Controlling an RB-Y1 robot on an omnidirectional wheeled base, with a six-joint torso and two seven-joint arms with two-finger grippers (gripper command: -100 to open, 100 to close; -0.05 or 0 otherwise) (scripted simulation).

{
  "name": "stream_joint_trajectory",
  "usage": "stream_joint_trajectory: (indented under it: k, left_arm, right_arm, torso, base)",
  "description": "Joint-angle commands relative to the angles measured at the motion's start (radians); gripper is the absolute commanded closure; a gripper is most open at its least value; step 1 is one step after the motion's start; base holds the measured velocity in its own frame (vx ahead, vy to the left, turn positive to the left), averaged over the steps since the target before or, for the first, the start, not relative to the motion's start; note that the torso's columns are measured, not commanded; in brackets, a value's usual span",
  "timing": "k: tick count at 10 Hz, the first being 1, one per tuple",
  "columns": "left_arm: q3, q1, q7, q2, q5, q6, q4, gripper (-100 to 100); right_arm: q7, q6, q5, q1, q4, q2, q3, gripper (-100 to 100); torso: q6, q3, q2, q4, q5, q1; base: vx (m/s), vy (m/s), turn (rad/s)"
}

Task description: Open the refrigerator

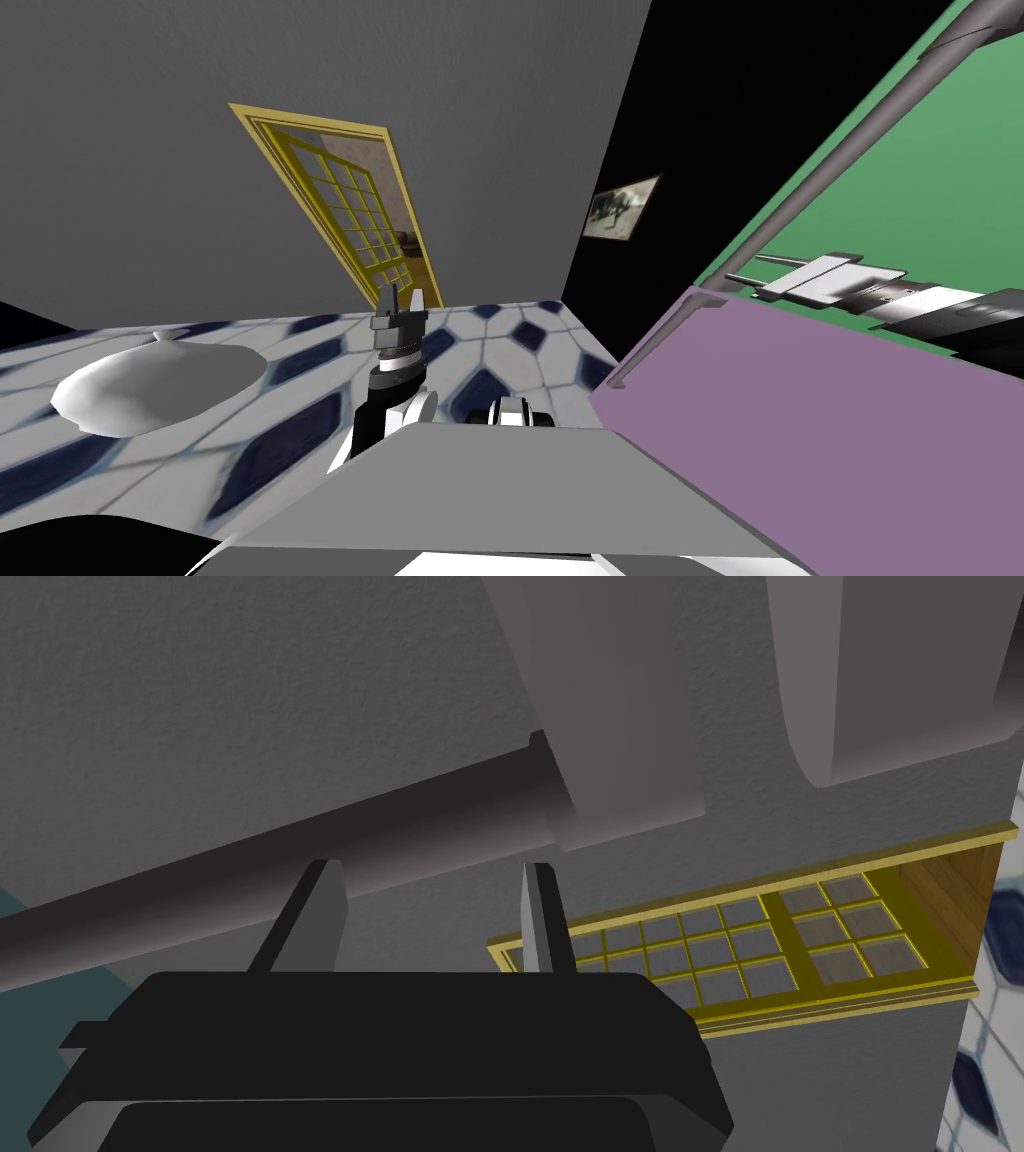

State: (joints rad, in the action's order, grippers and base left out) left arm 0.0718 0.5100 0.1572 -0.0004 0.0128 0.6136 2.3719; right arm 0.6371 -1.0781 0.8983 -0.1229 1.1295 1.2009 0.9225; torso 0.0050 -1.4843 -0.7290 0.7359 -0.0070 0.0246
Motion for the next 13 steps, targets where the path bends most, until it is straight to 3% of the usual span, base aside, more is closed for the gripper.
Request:
stream_joint_trajectory:
  k: [1,3,4,5,7,8,10,11,13]
  left_arm:
    - [0.000,0.000,0.000,0.000,0.000,0.000,0.000,0]
    - [0.000,0.000,0.000,0.000,0.000,0.000,0.000,0]
    - [0.000,0.000,0.000,0.000,0.000,0.000,0.000,0]
    - [0.000,0.000,0.000,0.000,0.000,0.000,0.000,0]
    - [0.000,0.000,0.000,0.000,0.000,0.000,0.000,0]
    - [0.000,0.000,0.000,0.000,0.000,0.000,0.000,0]
    - [0.000,0.000,0.000,0.000,0.000,0.000,0.000,0]
    - [0.000,0.000,0.000,0.000,0.000,0.000,0.000,0]
    - [0.000,0.000,0.000,0.000,0.000,0.000,0.000,0]
  right_arm:
    - [-0.040,0.061,0.024,-0.014,0.065,-0.034,-0.028,100]
    - [-0.040,0.102,0.024,-0.014,0.121,-0.034,-0.028,100]
    - [-0.086,0.134,0.044,-0.025,0.150,-0.068,-0.067,100]
    - [-0.086,0.162,0.044,-0.025,0.174,-0.068,-0.067,100]
    - [-0.086,0.173,0.044,-0.025,0.234,-0.068,-0.067,100]
    - [-0.131,0.226,0.064,-0.036,0.281,-0.101,-0.105,100]
    - [-0.131,0.244,0.064,-0.036,0.348,-0.101,-0.105,100]
    - [-0.176,0.292,0.084,-0.046,0.393,-0.135,-0.143,100]
    - [-0.177,0.315,0.084,-0.046,0.461,-0.135,-0.143,100]
  torso:
    - [0.000,0.000,0.000,0.000,0.001,-0.002]
    - [-0.003,0.003,-0.004,0.001,0.000,0.001]
    - [-0.006,0.000,-0.003,0.001,0.003,0.003]
    - [-0.003,0.002,-0.003,0.001,-0.001,0.008]
    - [-0.004,0.002,-0.004,0.002,-0.001,0.009]
    - [-0.004,0.001,-0.003,0.001,0.002,0.004]
    - [-0.003,0.001,-0.002,0.001,-0.003,0.012]
    - [-0.004,0.000,-0.002,0.001,-0.002,0.011]
    - [-0.001,0.002,-0.003,0.001,-0.004,0.015]
  base:
    - [-0.016,-0.080,-0.169]
    - [0.007,-0.072,-0.062]
    - [-0.006,-0.096,-0.125]
    - [-0.014,-0.082,-0.063]
    - [-0.003,-0.013,-0.004]
    - [0.003,-0.104,-0.145]
    - [0.010,-0.081,-0.041]
    - [-0.007,-0.102,-0.129]
    - [-0.009,-0.054,-0.047]
